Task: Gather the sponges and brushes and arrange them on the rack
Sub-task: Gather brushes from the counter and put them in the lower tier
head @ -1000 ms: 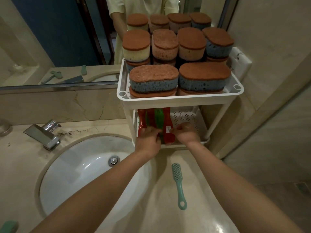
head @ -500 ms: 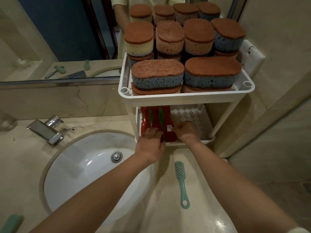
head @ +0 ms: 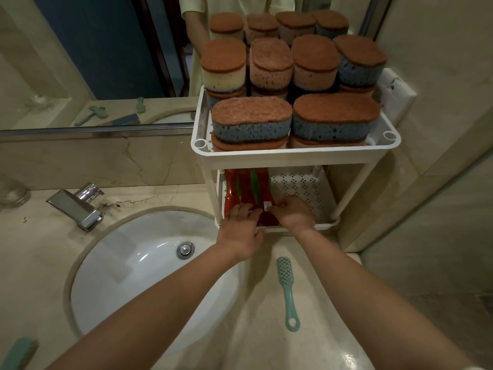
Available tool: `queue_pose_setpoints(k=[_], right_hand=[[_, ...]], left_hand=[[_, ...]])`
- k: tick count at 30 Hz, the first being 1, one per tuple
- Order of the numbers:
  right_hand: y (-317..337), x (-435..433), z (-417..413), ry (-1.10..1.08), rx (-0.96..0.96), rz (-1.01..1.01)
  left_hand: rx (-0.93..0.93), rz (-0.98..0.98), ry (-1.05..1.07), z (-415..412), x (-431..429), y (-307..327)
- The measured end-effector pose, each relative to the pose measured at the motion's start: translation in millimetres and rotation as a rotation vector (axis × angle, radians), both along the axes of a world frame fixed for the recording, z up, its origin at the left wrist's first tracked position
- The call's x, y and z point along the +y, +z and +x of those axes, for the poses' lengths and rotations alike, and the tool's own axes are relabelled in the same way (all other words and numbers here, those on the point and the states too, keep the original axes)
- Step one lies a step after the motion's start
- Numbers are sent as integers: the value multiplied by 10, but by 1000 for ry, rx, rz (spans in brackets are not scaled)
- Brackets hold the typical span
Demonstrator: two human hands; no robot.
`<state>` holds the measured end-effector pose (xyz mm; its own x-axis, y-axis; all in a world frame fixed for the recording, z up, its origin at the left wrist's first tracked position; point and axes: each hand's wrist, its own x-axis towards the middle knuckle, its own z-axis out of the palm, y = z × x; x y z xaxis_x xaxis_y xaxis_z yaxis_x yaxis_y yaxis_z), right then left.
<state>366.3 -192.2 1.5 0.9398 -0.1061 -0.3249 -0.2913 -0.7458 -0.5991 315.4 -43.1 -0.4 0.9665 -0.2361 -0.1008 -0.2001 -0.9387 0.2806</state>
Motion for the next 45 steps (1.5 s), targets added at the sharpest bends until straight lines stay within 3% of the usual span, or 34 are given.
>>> queue_pose_setpoints(k=[9,19,24,28,31,36,41,45], right_hand=[[36,-59,-159,104,-45,75],[13,-87,-366,6,-112,276],[3,-123,-748,-126,-297,340],[-107,-172,-1112,-162,-212,251],[-234,-187,-1336,-141,-28,118],[-380,-154,-1619,-70,109,-53],[-484,-120,-1801,-11,97,-214],[-534,-95,-1845,-24,70,-231]], left_hand=[[-17,-93,-13,-162,-12,82],[-24,-165,-16,-309,-27,110],[-55,-305,2,-501,-58,76],[5,-415,49,-723,-91,-30],[177,-482,112,-854,-123,-152],[426,-551,159,-1037,-166,-357],[559,-649,247,-1156,-224,-472],[641,-784,382,-1205,-218,-498]])
